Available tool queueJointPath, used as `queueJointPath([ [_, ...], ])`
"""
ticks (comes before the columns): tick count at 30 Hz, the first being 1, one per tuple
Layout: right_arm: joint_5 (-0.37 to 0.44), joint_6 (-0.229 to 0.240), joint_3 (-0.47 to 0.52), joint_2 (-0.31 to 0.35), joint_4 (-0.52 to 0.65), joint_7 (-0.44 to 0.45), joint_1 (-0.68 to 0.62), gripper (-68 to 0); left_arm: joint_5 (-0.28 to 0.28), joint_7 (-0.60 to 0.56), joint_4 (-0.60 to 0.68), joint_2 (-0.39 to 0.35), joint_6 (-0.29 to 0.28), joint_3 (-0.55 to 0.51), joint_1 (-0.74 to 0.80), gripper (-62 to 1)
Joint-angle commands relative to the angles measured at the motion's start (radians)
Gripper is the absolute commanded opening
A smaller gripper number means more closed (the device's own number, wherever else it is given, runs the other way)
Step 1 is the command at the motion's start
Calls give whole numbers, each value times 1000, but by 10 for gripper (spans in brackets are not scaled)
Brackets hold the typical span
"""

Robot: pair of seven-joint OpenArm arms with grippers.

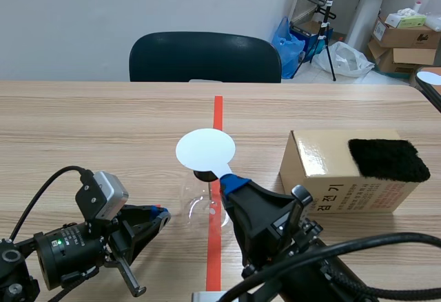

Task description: Do the electroscope experiment

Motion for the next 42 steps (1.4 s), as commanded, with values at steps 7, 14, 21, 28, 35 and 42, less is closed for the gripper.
queueJointPath([
  [7, 0, -11, 4, 10, 14, -4, 15, -665, -8, -11, 24, -6, -6, -6, 5, -582],
  [14, 0, -11, 4, 10, 14, -4, 15, -665, -8, -11, 24, -6, -6, -6, 5, -581],
  [21, 0, -11, 4, 10, 14, -5, 15, -665, -8, -11, 24, -6, -6, -6, 5, -581],
  [28, 0, -11, 5, 10, 14, -77, 15, -665, -2, -11, 24, -6, -6, -6, 5, -582],
  [35, 0, -11, 5, 10, 14, -230, 15, -665, -2, -11, 24, -6, -6, -6, 5, -581],
  [42, 0, -11, 5, 10, 14, -393, 15, -665, -2, -11, 24, -6, -6, -6, 5, -581],
])
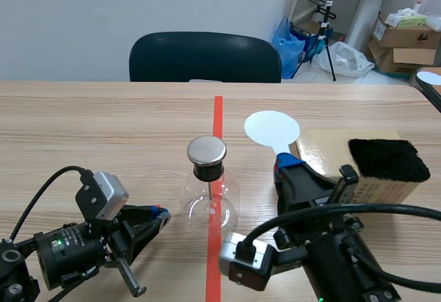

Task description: Do the electroscope experiment

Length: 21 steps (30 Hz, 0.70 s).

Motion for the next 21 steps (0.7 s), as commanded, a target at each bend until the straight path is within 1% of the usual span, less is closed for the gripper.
queueJointPath([
  [1, -1, -11, 5, 10, 14, -29, 15, -665, -3, -11, 24, -6, -6, -6, 5, -582],
  [5, -1, -11, 5, 10, 14, -97, 15, -665, -3, -11, 24, -6, -6, -6, 5, -581],
  [11, -1, -11, 5, 10, 14, -169, 15, -665, -3, -11, 24, -6, -6, -6, 5, -582],
  [18, -1, -11, 5, 10, 14, -215, 15, -665, -3, -11, 24, -6, -6, -6, 5, -582],
  [21, -1, -11, 5, 10, 14, -217, 15, -665, -3, -11, 24, -6, -6, -6, 5, -582],
])
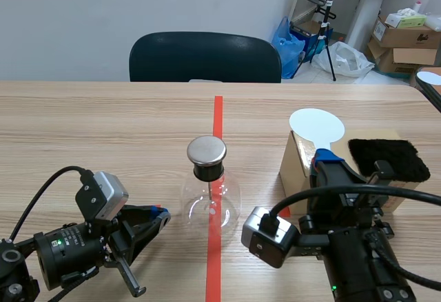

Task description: Do the electroscope experiment

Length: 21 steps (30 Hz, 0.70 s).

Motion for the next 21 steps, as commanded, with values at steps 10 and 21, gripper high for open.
queueJointPath([
  [10, -6, -11, 5, 10, 14, 31, 15, -665, -3, -11, 24, -6, -6, -6, 5, -581],
  [21, -6, -11, 5, 10, 14, 268, 15, -665, -3, -11, 24, -6, -6, -6, 5, -581],
])
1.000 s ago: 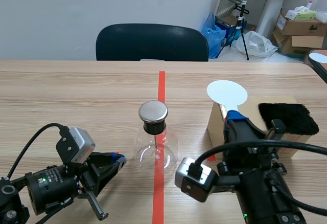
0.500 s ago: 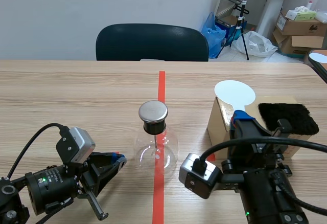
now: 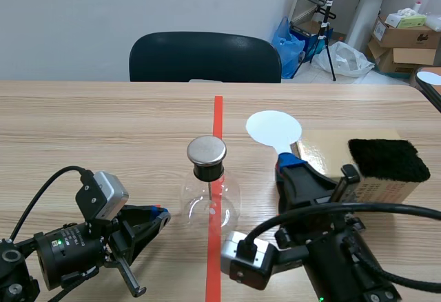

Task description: Do the electroscope experiment

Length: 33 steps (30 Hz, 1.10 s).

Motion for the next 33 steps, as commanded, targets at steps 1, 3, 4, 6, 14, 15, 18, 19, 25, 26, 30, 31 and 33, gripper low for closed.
queueJointPath([
  [1, -5, -11, 5, 10, 14, 31, 15, -665, -3, -11, 24, -6, -6, -6, 5, -582],
  [3, -5, -11, 5, 10, 14, 83, 15, -665, -3, -11, 24, -6, -6, -6, 5, -582],
  [4, -5, -11, 5, 10, 14, 109, 15, -665, -3, -11, 24, -6, -6, -6, 5, -581],
  [6, -5, -11, 5, 10, 14, 155, 15, -665, -3, -11, 24, -6, -6, -6, 5, -582],
  [14, -5, -11, 5, 10, 14, 298, 15, -665, -3, -11, 24, -6, -6, -6, 5, -581],
  [15, -5, -11, 5, 10, 14, 308, 15, -665, -3, -11, 24, -6, -6, -6, 5, -582],
  [18, -5, -11, 5, 10, 14, 327, 15, -665, -3, -11, 24, -6, -6, -6, 5, -582],
  [19, -5, -11, 5, 10, 14, 327, 15, -665, -3, -11, 24, -6, -6, -6, 5, -582],
  [25, -5, -11, 5, 10, 14, 327, 15, -665, -3, -11, 24, -6, -6, -6, 5, -582],
  [26, -5, -11, 5, 10, 14, 327, 15, -665, -3, -11, 24, -6, -6, -6, 5, -582],
  [30, -5, -11, 5, 10, 14, 327, 15, -665, -3, -11, 24, -6, -6, -6, 5, -581],
  [31, -5, -11, 5, 10, 14, 327, 15, -665, -3, -11, 24, -6, -6, -6, 5, -582],
  [33, -5, -11, 5, 10, 14, 327, 15, -665, -3, -11, 24, -6, -6, -6, 5, -581],
])
